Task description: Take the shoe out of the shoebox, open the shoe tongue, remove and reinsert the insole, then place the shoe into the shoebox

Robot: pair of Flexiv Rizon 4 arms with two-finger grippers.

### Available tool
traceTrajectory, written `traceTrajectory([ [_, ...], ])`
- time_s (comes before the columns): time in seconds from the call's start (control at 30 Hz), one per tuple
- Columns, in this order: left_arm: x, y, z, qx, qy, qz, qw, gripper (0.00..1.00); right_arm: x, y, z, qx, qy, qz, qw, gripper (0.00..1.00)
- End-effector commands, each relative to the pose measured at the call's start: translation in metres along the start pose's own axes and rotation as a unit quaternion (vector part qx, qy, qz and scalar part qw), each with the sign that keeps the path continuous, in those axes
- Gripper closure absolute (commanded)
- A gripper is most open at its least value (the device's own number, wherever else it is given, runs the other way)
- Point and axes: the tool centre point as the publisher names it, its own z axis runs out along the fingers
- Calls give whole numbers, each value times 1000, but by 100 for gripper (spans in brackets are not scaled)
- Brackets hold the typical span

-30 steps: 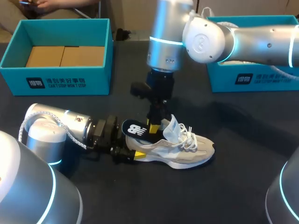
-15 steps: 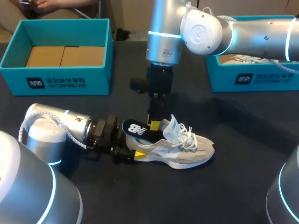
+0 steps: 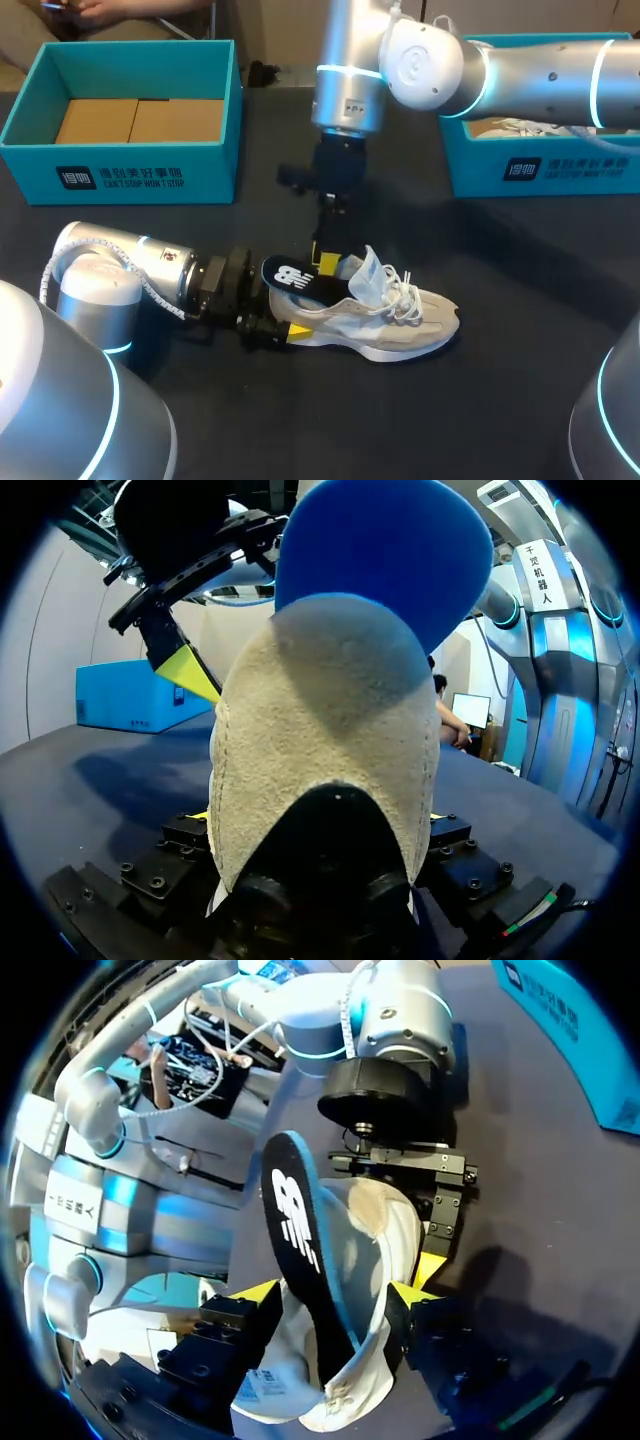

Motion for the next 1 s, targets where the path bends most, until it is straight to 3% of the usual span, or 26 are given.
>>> traceTrajectory([
  [0.03,0,0,0,-1,0,0,1000,100,-5,4,2,3,17,0,1000,34],
  [0.27,0,0,0,-1,0,0,1000,100,-2,2,4,-5,37,-2,999,26],
  [0.7,0,0,0,-1,0,0,1000,100,7,4,1,-1,50,9,999,22],
  [1.0,0,0,0,-1,0,0,1000,100,11,6,-3,6,52,19,998,25],
])
